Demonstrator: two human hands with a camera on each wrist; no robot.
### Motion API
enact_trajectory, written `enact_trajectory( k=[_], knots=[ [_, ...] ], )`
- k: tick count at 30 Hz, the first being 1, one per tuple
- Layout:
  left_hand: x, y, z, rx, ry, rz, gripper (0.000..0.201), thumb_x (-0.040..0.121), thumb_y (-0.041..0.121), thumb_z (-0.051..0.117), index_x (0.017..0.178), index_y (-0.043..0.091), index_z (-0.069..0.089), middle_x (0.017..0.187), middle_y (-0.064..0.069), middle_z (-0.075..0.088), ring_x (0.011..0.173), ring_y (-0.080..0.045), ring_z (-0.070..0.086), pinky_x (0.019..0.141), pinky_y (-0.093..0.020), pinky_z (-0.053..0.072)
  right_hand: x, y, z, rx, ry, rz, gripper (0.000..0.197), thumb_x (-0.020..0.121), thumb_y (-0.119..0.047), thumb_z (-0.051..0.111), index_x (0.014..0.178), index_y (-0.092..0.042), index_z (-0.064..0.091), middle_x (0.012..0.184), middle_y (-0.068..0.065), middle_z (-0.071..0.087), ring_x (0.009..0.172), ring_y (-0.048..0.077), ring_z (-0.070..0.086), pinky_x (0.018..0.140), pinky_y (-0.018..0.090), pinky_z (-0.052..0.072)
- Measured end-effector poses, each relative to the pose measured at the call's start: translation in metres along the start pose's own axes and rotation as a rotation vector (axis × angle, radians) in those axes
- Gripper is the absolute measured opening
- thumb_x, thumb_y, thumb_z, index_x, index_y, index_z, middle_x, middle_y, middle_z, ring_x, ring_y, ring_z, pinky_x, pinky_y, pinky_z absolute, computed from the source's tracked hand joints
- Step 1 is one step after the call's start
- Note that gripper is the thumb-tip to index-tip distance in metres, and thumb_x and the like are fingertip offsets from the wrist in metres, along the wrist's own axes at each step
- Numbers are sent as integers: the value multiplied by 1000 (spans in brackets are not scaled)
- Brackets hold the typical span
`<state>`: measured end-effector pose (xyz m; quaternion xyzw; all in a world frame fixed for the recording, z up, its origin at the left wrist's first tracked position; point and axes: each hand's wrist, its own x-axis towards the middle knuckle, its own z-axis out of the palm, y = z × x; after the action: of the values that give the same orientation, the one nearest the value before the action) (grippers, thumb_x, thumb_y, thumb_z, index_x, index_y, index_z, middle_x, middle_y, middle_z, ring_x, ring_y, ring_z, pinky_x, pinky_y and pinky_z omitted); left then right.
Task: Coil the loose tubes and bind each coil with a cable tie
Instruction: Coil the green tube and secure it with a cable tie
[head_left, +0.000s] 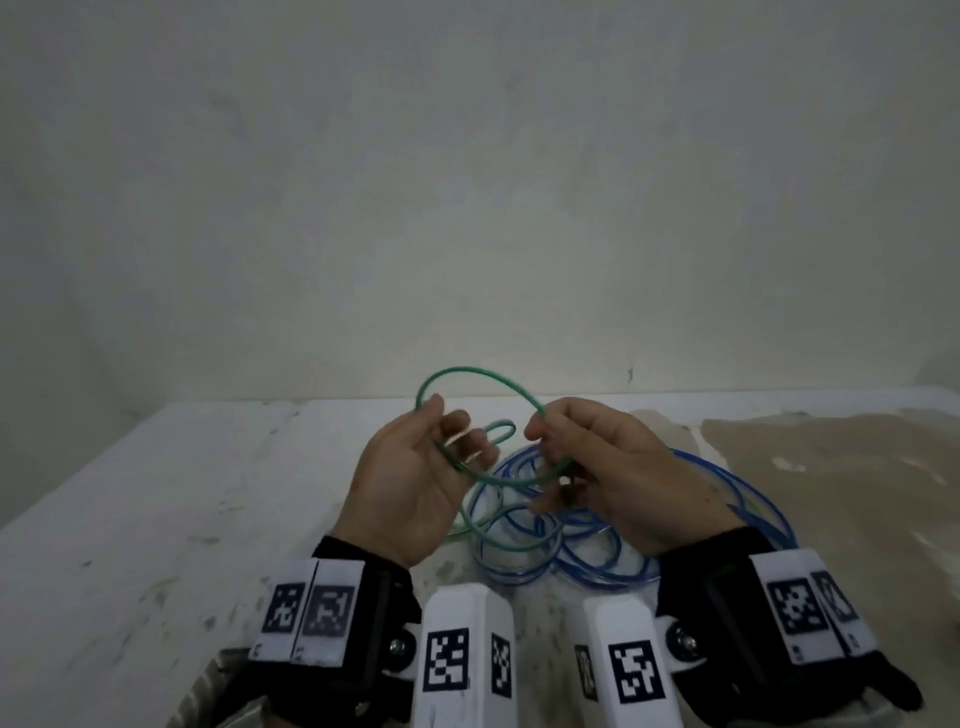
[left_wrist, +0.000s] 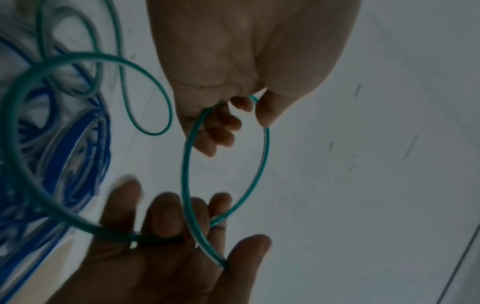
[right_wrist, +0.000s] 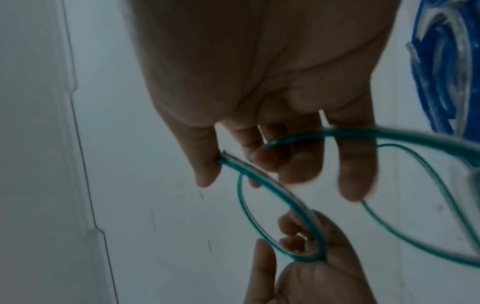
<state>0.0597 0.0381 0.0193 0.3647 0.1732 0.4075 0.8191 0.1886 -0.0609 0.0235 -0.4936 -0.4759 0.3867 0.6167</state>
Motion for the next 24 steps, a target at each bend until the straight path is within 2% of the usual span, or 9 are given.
enact_trajectory(
  k=[3,5,9,11,13,17,20,22,24],
  knots=[
    [-19,-10,-4,130,-93,-127,12,83,17,54,83,9,45,77,-9,59,72,-26,64,58,-38,57,-7,8,-1,-17,136,-39,26,70,-39,60,69,-15,52,55,2,39,42,13,39,45,28,40],
    [-31,-19,-5,177,-116,-180,11,84,9,55,86,9,44,84,-12,60,78,-32,64,58,-40,56,-15,12,-2,-19,198,-19,32,71,-41,58,70,-12,47,56,3,37,42,14,34,42,25,37],
    [-42,-34,-2,56,-82,-179,14,91,2,46,104,-3,49,93,-21,64,75,-29,70,60,-36,58,-34,19,3,196,137,67,35,72,-42,53,77,-7,60,64,4,56,49,14,46,44,25,42],
    [-49,-40,-1,-17,-20,-197,19,94,6,42,92,-8,55,84,-19,65,75,-28,69,64,-36,59,-43,24,6,248,91,84,34,73,-36,53,83,-5,62,67,3,62,54,12,52,48,23,45],
    [-58,-44,-2,-48,25,-212,27,95,10,42,78,-3,58,76,-14,64,75,-30,67,66,-37,60,-50,31,7,218,94,52,24,74,-23,57,87,-3,61,69,2,65,58,12,54,51,22,47],
    [-80,-50,-14,252,10,-240,10,90,14,52,80,14,52,80,-5,63,84,-26,63,74,-39,54,-58,41,5,152,229,8,3,86,-10,55,84,-10,57,66,0,63,65,16,60,54,24,48],
    [-88,-52,-22,454,-39,-251,12,88,13,54,79,11,62,80,-2,68,84,-20,62,73,-32,52,-59,42,5,236,310,2,5,86,-7,54,84,-11,57,62,1,63,57,17,63,51,24,49],
    [-91,-50,-22,544,-59,-225,9,87,12,55,88,10,64,85,-3,69,82,-16,63,72,-29,52,-60,42,8,244,336,-16,6,84,-4,56,82,-9,57,58,2,62,46,14,54,47,21,47],
    [-87,-47,-19,623,-36,-101,20,86,13,59,106,17,59,93,-4,67,82,-13,63,73,-30,52,-61,41,9,180,329,-23,6,83,-2,58,82,-8,58,55,2,62,40,13,46,43,21,43]
  ],
)
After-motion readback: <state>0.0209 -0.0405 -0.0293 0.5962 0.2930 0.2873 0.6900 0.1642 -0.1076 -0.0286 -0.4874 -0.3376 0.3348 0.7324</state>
